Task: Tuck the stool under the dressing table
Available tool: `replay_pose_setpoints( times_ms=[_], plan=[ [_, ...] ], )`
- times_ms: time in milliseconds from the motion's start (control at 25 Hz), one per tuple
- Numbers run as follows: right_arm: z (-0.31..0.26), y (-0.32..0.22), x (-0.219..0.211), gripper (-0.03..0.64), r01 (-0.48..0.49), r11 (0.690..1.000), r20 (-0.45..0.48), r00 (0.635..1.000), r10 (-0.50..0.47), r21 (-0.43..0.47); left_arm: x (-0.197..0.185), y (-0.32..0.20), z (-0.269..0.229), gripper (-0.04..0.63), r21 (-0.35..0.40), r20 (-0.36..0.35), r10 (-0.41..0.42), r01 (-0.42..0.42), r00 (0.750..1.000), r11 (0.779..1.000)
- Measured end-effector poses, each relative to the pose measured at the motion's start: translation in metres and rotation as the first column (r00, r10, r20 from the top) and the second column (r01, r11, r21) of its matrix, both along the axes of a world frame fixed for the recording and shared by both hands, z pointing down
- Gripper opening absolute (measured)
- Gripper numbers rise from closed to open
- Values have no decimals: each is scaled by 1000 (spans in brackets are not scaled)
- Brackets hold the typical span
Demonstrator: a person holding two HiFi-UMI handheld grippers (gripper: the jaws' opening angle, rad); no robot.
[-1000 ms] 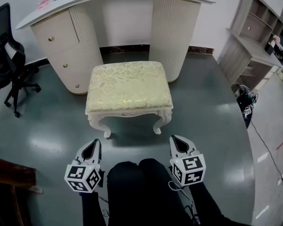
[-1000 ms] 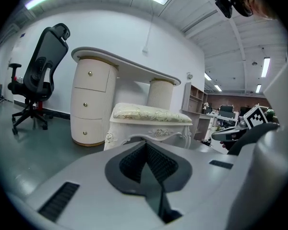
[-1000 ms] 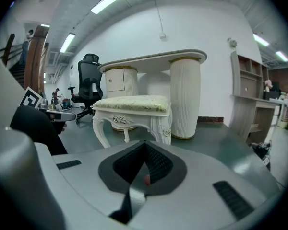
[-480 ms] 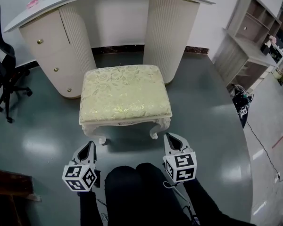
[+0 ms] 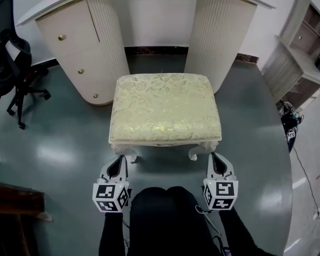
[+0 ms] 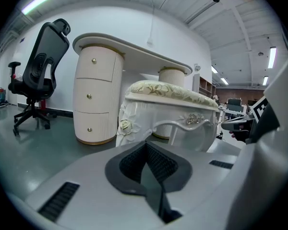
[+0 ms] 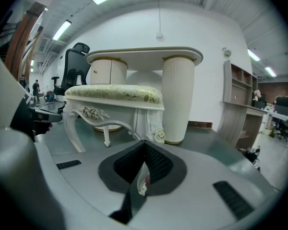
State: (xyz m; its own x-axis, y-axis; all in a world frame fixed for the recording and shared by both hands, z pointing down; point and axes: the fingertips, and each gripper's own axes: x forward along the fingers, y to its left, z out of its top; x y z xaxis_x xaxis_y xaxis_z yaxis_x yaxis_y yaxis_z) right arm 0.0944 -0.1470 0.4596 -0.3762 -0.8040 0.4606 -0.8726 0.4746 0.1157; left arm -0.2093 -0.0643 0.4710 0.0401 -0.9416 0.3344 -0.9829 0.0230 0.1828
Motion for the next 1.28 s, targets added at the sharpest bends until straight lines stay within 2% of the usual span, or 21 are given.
replay_pose_setpoints(
  times_ms=[160,560,720,920,1280],
  plan=[
    [9,-4,-4,5,-14,1000,-8,1000,14,15,-4,-8,9,8,-16,-10,9,-9,1000,1000],
    [30,-18,-9,5,-43,998,10,999,43,-38,-12,-13,15,8,0,-37,-21,21,999,1000],
    [34,-18,-10,6,-64,998,-47,997,63,-19,-10,-13,17,8,-5,-26,-9,8,1000,1000],
    [36,-20,-9,5,-74,997,-36,997,74,-2,-9,-14,19,8,7,-24,-7,7,1000,1000],
    [40,-25,-9,5,-64,998,-12,998,64,19,-9,-13,21,8,30,-62,-39,41,997,999]
  ],
)
